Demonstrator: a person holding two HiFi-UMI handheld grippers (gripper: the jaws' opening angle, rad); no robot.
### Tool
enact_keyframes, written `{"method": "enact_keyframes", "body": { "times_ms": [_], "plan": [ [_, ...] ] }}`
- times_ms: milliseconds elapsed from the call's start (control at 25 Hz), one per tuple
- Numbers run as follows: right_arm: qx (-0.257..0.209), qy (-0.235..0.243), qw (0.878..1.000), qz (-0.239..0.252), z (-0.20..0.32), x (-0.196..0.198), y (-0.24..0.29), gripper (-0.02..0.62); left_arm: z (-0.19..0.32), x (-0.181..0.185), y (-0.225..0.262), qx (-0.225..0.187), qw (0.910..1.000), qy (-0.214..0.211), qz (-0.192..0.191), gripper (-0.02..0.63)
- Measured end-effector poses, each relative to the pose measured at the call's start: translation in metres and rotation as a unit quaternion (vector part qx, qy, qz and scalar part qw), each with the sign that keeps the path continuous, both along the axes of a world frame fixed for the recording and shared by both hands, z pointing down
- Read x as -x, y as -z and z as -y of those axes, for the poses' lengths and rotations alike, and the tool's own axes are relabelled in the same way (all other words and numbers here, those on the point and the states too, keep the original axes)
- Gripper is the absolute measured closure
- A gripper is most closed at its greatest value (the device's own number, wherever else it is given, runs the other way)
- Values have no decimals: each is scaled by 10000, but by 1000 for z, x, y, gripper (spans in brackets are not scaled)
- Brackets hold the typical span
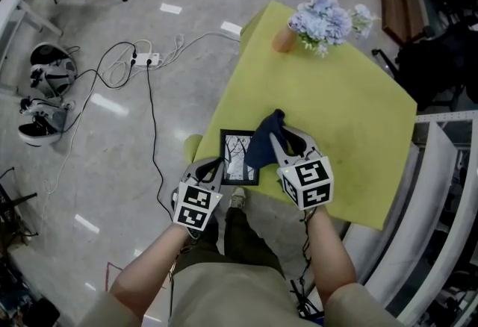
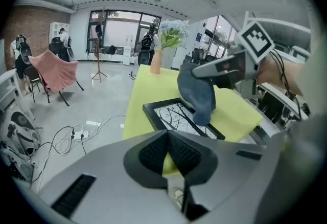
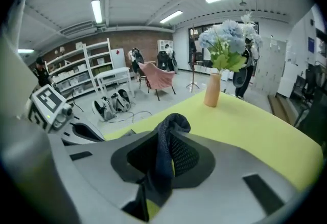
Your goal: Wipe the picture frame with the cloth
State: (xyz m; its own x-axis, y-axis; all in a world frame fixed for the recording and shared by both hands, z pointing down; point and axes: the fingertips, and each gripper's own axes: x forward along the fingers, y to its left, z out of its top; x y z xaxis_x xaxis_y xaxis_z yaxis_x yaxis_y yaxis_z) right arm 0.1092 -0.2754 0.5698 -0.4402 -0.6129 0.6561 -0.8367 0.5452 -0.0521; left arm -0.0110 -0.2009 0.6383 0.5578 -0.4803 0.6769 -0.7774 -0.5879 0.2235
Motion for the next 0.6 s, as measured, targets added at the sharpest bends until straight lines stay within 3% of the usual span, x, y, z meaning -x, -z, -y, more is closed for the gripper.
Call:
{"method": "enact_keyframes", "body": {
  "times_ms": [240,440,600],
  "plan": [
    [121,1062,9920,671,-25,75,31,522,1,-1,-1,13,10000,-32,-11,597],
    [422,1692,9846,105,-49,114,-8,520,0,-1,0,-43,9999,-105,11,597],
    [672,1655,9839,-79,-59,116,-42,520,0,0,0,-54,9999,-103,15,597]
  ]
}}
